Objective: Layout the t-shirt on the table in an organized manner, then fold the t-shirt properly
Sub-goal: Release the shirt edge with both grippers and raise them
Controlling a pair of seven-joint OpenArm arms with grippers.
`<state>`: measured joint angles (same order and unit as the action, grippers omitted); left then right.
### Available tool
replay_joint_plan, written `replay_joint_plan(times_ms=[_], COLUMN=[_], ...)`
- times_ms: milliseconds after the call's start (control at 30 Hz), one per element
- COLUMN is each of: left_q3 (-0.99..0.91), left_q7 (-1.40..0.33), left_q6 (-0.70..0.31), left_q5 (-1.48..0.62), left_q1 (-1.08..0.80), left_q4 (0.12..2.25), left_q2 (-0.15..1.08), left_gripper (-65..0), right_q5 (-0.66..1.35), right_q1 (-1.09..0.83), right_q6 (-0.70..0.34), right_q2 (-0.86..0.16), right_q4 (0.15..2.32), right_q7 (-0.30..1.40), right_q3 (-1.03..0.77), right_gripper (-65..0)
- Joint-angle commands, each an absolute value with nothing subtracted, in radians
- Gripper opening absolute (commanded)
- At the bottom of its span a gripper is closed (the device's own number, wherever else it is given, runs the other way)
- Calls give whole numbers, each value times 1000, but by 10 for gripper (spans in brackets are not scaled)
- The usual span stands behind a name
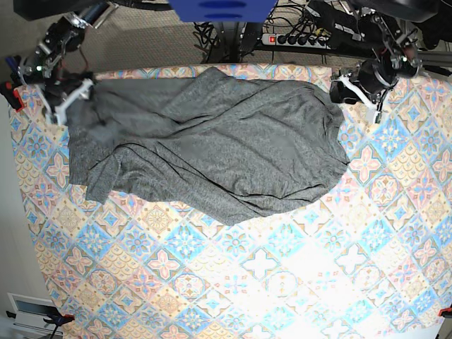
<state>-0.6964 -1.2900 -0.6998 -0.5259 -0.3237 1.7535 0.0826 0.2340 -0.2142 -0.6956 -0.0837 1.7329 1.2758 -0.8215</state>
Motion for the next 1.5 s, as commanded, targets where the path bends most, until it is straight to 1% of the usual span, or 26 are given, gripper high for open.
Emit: replay_joint_plan(times_ms=[0,100,333,467,767,867,1033,1100,1300,1467], left_q3=[-702,-702,-704,-704,-702,-702,-702,-702,-670,-624], left_q7=[-1288,-1288,-1288,-1288,-1288,-1288,-1287,-1287,-1285,-1282], left_q6=[-698,-698,-698,-698,-698,-698,-698,-698,-698,-698], left_q5=[-535,-536,-529,-529,-529,-529,-529,-529,-527,-527], left_q1=[-328,-323,-321,-321,-321,-320,-320,-320,-320,-318], left_q4=[1805,1848,1850,1850,1850,1850,1850,1850,1850,1850], left_q2=[91,91,91,91,91,91,91,91,91,97], left_gripper=[-425,-425,-425,-425,-425,-425,-425,-425,-425,-425], right_q5=[243,243,242,239,2,-42,-50,-51,-51,-56], right_q1=[-205,-205,-205,-205,-203,-165,-153,-153,-162,-154], right_q6=[-698,-698,-698,-698,-698,-698,-698,-698,-698,-698], right_q2=[-97,-96,-96,-104,-110,-110,-110,-110,-110,-108], right_q4=[1768,1790,1791,1793,1793,1793,1794,1816,1972,1982], right_q7=[1267,1267,1267,1268,1267,1268,1270,1265,1276,1268], right_q3=[-823,-822,-816,-753,-748,-748,-748,-742,-596,-587], right_gripper=[-290,-290,-290,-290,-290,-290,-290,-290,-290,-290])
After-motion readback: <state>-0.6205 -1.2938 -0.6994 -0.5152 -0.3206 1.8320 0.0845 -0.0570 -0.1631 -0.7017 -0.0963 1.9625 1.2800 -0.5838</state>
